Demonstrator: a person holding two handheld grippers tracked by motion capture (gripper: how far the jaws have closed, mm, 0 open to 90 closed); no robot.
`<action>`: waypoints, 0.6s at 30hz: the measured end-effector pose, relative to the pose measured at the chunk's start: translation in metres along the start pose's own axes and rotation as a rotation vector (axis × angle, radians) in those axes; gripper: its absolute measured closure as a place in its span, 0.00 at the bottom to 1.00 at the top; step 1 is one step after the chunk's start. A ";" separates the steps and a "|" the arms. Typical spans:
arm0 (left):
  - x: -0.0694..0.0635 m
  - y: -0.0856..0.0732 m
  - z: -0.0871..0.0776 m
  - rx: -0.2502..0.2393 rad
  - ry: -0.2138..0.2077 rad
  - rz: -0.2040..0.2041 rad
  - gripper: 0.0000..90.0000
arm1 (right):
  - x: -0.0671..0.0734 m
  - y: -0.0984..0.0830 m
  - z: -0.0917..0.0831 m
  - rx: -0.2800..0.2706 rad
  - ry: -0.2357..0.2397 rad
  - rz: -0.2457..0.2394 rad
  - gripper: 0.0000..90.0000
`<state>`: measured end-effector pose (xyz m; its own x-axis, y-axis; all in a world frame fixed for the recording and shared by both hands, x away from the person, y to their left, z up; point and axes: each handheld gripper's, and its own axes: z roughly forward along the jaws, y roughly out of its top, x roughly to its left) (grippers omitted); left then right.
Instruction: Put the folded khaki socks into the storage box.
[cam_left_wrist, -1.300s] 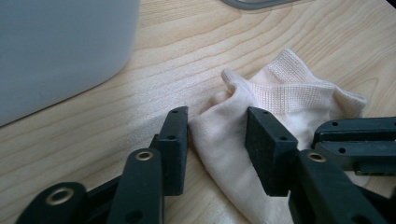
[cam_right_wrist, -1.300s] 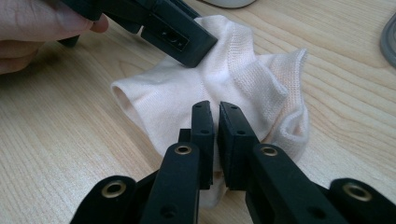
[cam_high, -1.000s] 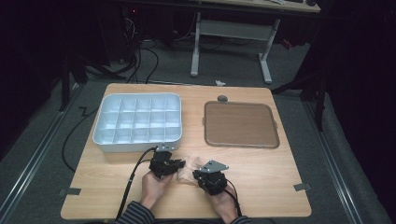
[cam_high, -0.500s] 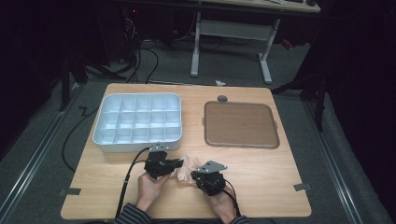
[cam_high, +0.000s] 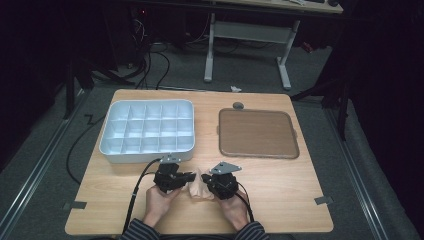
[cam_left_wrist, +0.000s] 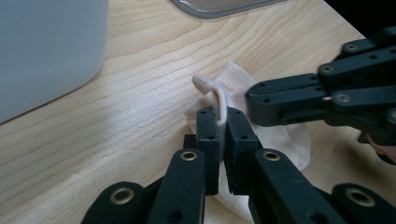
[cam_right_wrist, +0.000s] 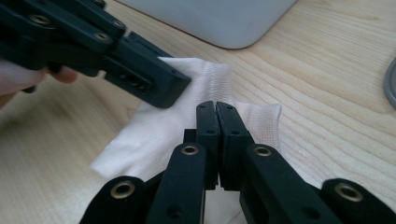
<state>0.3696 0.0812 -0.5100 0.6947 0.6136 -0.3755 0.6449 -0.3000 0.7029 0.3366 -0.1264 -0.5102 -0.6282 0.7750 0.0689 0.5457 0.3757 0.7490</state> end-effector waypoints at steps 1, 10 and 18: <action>0.000 0.000 -0.001 0.002 -0.001 -0.001 0.96 | -0.001 0.000 0.002 0.008 -0.003 0.001 0.99; 0.001 0.001 -0.006 -0.023 -0.011 -0.002 0.95 | 0.000 -0.003 0.013 0.044 -0.011 -0.008 1.00; 0.001 0.008 -0.010 -0.049 -0.011 0.020 0.96 | 0.005 0.000 0.020 0.047 -0.012 -0.041 1.00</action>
<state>0.3725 0.0865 -0.4983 0.7108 0.5998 -0.3675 0.6149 -0.2760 0.7387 0.3449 -0.1120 -0.5231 -0.6440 0.7644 0.0313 0.5457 0.4303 0.7191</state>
